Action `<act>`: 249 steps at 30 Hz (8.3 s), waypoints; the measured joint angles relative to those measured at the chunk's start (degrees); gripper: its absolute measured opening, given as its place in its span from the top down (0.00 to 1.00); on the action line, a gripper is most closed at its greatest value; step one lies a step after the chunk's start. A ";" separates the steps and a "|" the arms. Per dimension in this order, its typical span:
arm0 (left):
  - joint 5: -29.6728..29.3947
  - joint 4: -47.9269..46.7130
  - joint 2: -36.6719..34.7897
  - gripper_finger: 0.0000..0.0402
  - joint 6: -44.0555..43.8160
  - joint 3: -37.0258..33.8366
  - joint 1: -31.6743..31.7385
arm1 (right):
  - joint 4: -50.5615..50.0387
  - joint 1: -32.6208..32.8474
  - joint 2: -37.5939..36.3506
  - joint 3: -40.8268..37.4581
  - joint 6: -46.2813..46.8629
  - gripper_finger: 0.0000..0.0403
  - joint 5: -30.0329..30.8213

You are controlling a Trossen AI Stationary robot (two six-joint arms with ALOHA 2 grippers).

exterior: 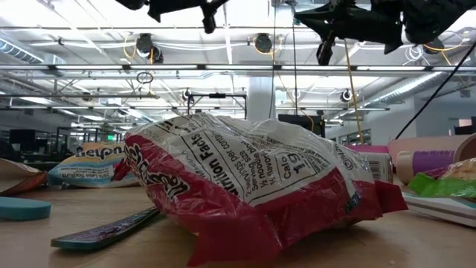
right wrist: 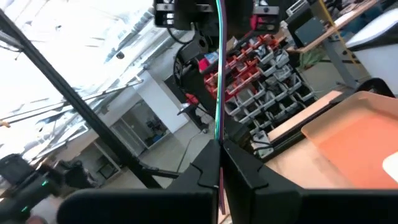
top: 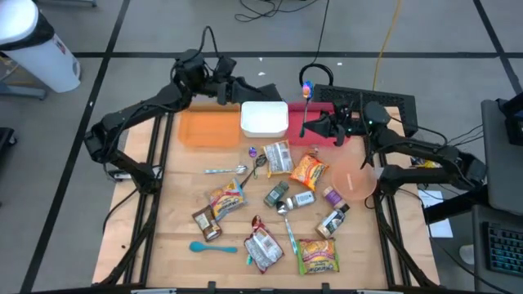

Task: Pick & Place Food Item
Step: Put the violet spoon into the red bin, then put the white blue spoon into the red bin

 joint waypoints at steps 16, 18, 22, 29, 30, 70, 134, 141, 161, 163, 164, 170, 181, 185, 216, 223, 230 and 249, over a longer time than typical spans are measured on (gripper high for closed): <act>-16.91 -26.35 -13.40 0.54 12.51 0.00 0.64 | -14.14 -8.80 -2.88 4.43 -6.31 1.00 -15.83; -18.56 -27.86 -14.78 0.54 13.10 0.00 0.34 | -23.26 -8.78 -2.75 7.77 -13.64 1.00 -15.73; -21.27 -30.30 -16.85 0.54 13.33 0.00 0.01 | -40.89 -8.76 -1.59 15.13 -28.36 1.00 -13.19; -21.31 -32.47 -18.39 0.54 15.24 0.00 0.02 | -63.87 -8.43 2.75 26.74 -45.70 1.00 0.42; -21.30 -32.67 -18.44 0.54 16.09 0.00 0.02 | -66.17 -8.21 3.57 28.14 -47.22 1.00 2.97; -17.05 -45.68 -23.50 0.54 31.36 0.00 6.90 | -74.76 -2.77 20.99 34.45 -50.21 1.00 27.14; -20.75 -22.94 -8.62 0.54 25.34 -0.02 -3.34 | -83.03 -10.90 33.13 28.07 -61.05 1.00 37.28; -17.47 -23.17 -8.62 0.54 23.76 -0.02 -3.34 | -84.01 -10.90 39.02 32.99 -65.58 1.00 39.51; -17.59 -23.42 -8.62 0.54 24.79 -0.02 -3.37 | -87.34 -10.88 46.39 38.71 -68.78 1.00 40.17; -17.58 -23.42 -8.62 0.54 25.07 -0.02 -3.39 | -87.23 -10.88 46.39 38.71 -68.78 1.00 40.14; -17.58 -23.42 -8.64 0.54 25.06 -0.02 -3.39 | -87.23 -10.88 46.39 38.71 -68.78 1.00 40.14; -17.47 -23.42 -8.64 0.54 25.16 -0.02 -3.39 | -87.14 -10.88 46.39 38.66 -68.78 1.00 40.27; -17.47 -24.48 -8.66 0.54 25.37 -0.02 -3.39 | -83.18 -10.88 46.39 35.28 -65.31 1.00 40.34; -17.49 -25.45 -8.68 0.54 25.45 -0.02 -3.39 | -83.05 -10.88 46.39 33.82 -64.66 1.00 40.34; -17.79 -25.95 -8.67 0.54 25.35 -0.02 -5.96 | -80.38 -10.90 46.39 33.55 -63.95 0.93 40.25; -17.79 -25.95 -8.66 0.54 25.40 -0.02 -5.96 | -80.34 -10.90 46.39 33.55 -63.86 0.80 40.27; -17.77 -25.95 -8.67 0.54 25.44 -0.02 -5.96 | -80.37 -10.90 46.18 33.55 -61.86 0.71 40.26; -6.14 -26.91 -12.70 0.54 24.98 -0.02 2.58 | -69.35 -10.75 27.11 33.55 -56.60 0.70 34.84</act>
